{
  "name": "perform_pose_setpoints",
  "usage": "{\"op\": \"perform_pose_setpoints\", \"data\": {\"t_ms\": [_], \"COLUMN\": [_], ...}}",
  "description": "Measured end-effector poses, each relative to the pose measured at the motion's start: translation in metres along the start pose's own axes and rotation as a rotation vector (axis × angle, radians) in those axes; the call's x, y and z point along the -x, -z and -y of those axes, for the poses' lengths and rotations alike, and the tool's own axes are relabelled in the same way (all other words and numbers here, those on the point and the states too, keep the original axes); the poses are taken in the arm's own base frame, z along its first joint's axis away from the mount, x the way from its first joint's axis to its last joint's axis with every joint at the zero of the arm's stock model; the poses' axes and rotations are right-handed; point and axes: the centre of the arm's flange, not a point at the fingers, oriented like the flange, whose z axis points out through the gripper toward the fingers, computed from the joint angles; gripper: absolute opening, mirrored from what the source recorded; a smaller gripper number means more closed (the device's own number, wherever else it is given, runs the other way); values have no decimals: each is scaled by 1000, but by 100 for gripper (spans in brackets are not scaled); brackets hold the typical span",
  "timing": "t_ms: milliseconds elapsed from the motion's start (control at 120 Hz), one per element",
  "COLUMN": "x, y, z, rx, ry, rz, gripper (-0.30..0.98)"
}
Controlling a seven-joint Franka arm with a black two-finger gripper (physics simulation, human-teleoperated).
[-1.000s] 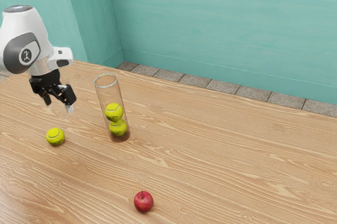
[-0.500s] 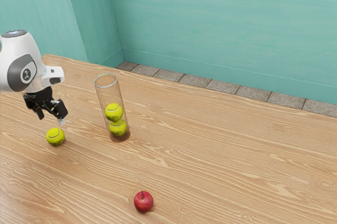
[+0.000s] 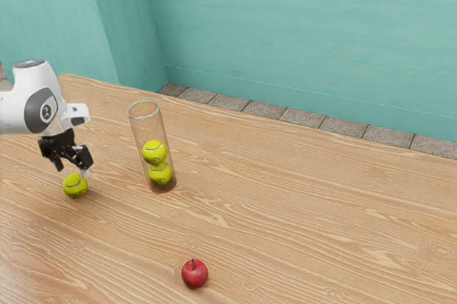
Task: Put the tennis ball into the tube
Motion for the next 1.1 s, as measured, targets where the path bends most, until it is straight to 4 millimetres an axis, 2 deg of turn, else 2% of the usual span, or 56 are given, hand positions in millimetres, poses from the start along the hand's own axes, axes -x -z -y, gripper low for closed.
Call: {"op": "perform_pose_setpoints", "data": {"t_ms": [175,350,533,842,1100], "x": [-7,-12,-15,-20,-20], "y": [-8,-33,-52,-69,-74], "z": [9,22,25,27,31], "rx": [3,14,24,30,31], "ry": [-1,6,1,-5,-2], "rz": [2,31,52,65,65], "gripper": [69,69,69,69,53]}}
